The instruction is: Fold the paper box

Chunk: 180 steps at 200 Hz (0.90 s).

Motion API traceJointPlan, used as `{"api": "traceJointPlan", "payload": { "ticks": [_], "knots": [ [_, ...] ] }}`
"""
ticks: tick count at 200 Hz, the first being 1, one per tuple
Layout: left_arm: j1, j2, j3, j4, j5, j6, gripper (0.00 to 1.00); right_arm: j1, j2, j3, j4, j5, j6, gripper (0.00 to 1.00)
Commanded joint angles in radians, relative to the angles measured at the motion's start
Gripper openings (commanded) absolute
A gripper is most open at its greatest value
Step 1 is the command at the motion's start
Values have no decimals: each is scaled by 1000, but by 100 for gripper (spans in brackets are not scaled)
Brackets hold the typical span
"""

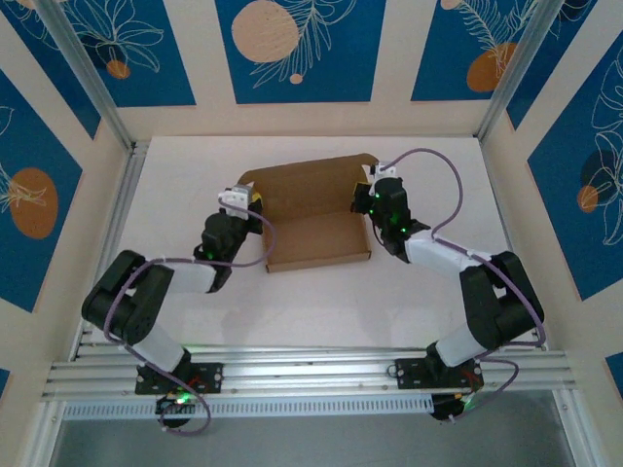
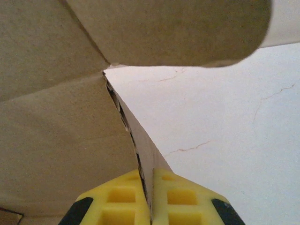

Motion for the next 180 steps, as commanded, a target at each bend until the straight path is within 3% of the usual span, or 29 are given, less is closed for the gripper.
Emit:
{"api": "traceJointPlan", "payload": {
  "ticks": [1, 52, 180],
  "knots": [
    [-52, 37, -16, 110, 18, -36, 0, 54, 20, -24, 102, -25, 62, 0],
    [-76, 132, -94, 302, 10, -35, 0, 83, 20, -93, 205, 12, 78, 0],
    [-79, 135, -107, 299, 25, -109, 0, 103, 46, -142, 221, 53, 198, 0]
  ]
}}
